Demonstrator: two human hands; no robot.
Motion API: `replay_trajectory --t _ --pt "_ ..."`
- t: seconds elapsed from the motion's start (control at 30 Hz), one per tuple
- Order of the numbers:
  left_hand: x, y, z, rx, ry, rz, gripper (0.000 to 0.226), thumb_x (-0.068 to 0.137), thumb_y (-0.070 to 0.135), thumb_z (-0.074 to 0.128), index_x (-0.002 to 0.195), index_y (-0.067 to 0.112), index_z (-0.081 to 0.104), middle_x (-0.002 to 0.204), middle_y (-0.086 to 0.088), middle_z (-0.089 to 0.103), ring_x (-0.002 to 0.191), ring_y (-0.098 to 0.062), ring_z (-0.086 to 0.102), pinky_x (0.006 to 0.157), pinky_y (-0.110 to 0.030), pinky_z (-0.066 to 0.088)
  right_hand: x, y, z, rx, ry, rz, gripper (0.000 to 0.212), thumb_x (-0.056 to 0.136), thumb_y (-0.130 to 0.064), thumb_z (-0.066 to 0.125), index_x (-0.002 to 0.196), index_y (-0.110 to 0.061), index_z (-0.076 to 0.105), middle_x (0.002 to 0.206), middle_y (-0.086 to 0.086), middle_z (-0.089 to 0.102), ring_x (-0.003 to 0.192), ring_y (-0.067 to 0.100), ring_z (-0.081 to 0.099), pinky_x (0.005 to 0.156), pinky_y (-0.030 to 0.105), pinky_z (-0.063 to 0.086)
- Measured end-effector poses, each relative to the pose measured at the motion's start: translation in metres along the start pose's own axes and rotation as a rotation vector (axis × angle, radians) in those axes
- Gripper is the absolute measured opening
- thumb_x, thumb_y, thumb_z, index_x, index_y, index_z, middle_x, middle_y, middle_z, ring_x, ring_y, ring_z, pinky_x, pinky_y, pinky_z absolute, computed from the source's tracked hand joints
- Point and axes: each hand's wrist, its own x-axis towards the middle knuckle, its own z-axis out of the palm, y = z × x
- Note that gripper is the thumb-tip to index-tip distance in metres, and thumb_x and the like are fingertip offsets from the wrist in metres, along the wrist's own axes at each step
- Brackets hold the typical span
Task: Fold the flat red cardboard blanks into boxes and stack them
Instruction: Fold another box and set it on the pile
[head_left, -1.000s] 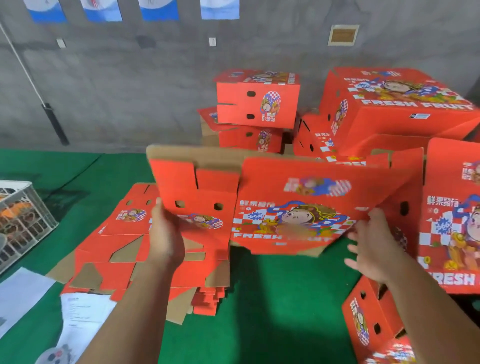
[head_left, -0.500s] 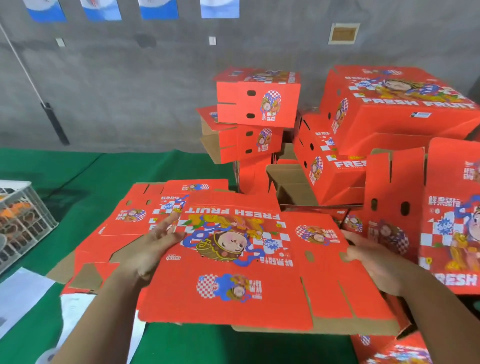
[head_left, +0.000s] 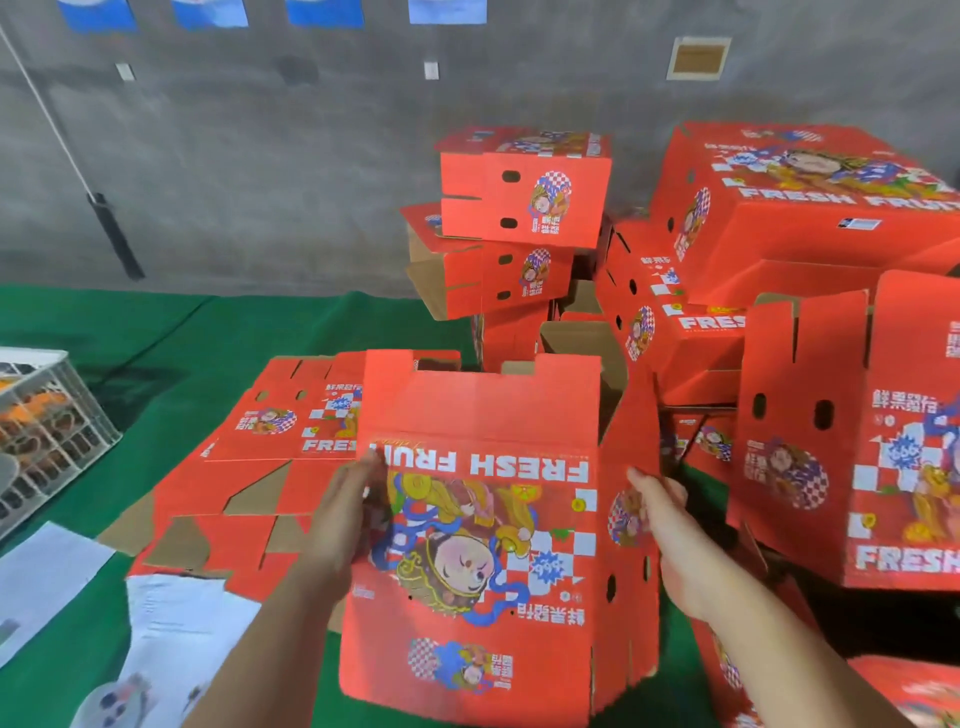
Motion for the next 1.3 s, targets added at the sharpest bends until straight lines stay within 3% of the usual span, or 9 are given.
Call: replay_trajectory --t 0.17,0.27,0.37,0.57,0.77,0.87,1.03,1.2,1.3 --pt "-0.017 0.004 0.035 -0.298 -0.364 0.08 0.078 0.088 0.083 0.052 0.147 0.032 0.058 0.144 -0.008 0.063 0.125 -0.031 0.067 0.104 -0.054 0.053 -0.008 -0.02 -0.002 -0.054 -0.226 0.096 0.083 0.08 -0.089 0.049 0.14 -0.032 0.06 0.134 0.007 0.067 0.121 0.029 0.065 0.106 0.05 0.051" --pt "-0.032 0.01 0.047 -0.312 -0.251 0.398 0.063 0.091 0.07 0.058 0.15 0.056 0.042 0.152 0.011 0.056 0.132 -0.017 0.062 0.107 -0.048 0.05 -0.006 -0.039 -0.02 -0.189 -0.035 0.007 0.111 0.058 -0.105 0.044 0.139 -0.032 0.061 0.141 0.01 0.061 0.131 0.032 0.057 0.109 0.055 0.045" --pt "-0.045 0.007 0.056 -0.196 -0.079 0.533 0.049 0.089 0.068 0.058 0.137 0.06 0.05 0.134 0.023 0.064 0.11 0.003 0.068 0.076 -0.02 0.058 -0.015 -0.052 -0.035 -0.158 -0.143 -0.089 0.064 0.08 -0.092 0.041 0.112 -0.047 0.074 0.116 -0.008 0.076 0.115 0.019 0.068 0.096 0.046 0.048" --pt "-0.061 -0.002 0.075 -0.229 -0.061 0.041 0.067 0.082 0.089 0.033 0.076 0.03 0.064 0.066 -0.002 0.064 0.046 -0.017 0.058 0.047 -0.023 0.042 -0.041 -0.035 -0.058 0.143 -0.471 0.027 0.074 0.084 -0.08 0.035 0.127 -0.03 0.069 0.124 0.005 0.074 0.109 0.022 0.073 0.083 0.041 0.052" --pt "-0.065 -0.005 0.074 -0.168 -0.038 0.36 0.046 0.091 0.071 0.05 0.124 0.04 0.058 0.128 -0.033 0.061 0.114 -0.057 0.062 0.092 -0.067 0.052 -0.045 0.007 -0.063 -0.063 -0.267 -0.377 0.046 0.095 -0.05 0.067 0.131 -0.068 0.045 0.118 -0.036 0.067 0.103 -0.015 0.066 0.081 0.018 0.049" --pt "-0.064 -0.01 0.059 0.072 -0.051 0.562 0.033 0.096 0.065 0.034 0.118 0.064 0.059 0.143 0.007 0.053 0.143 -0.022 0.046 0.12 -0.055 0.034 -0.044 0.019 -0.068 -0.267 -0.262 -0.597 0.072 0.101 -0.036 0.062 0.154 -0.061 0.02 0.147 -0.028 0.051 0.129 -0.008 0.054 0.097 0.029 0.047" --pt "-0.063 -0.003 0.049 0.176 0.009 0.512 0.033 0.085 0.064 0.036 0.103 0.073 0.063 0.147 0.023 0.043 0.145 -0.006 0.028 0.125 -0.052 0.022 -0.035 0.033 -0.075 -0.282 -0.281 -0.597 0.078 0.094 -0.036 0.066 0.153 -0.059 0.021 0.154 -0.011 0.048 0.14 0.01 0.049 0.111 0.057 0.046" --pt "-0.068 -0.002 0.029 0.696 -0.192 0.474 0.019 0.093 0.077 0.046 0.083 0.072 0.061 0.17 0.017 0.015 0.146 -0.002 0.009 0.123 -0.051 0.011 -0.021 0.044 -0.095 -0.487 -0.234 -0.679 0.081 0.096 -0.034 0.062 0.158 -0.056 0.014 0.169 -0.019 0.007 0.156 0.008 0.017 0.117 0.046 0.036" --pt "-0.07 0.007 0.022 0.41 -0.337 0.521 0.022 0.1 0.042 0.056 0.099 0.045 0.078 0.151 0.009 0.057 0.143 -0.009 0.046 0.12 -0.052 0.036 -0.013 0.05 -0.1 -0.449 -0.277 -0.635 0.075 0.102 -0.016 0.059 0.154 -0.059 0.026 0.164 -0.035 0.001 0.154 0.004 0.024 0.116 0.047 0.04"
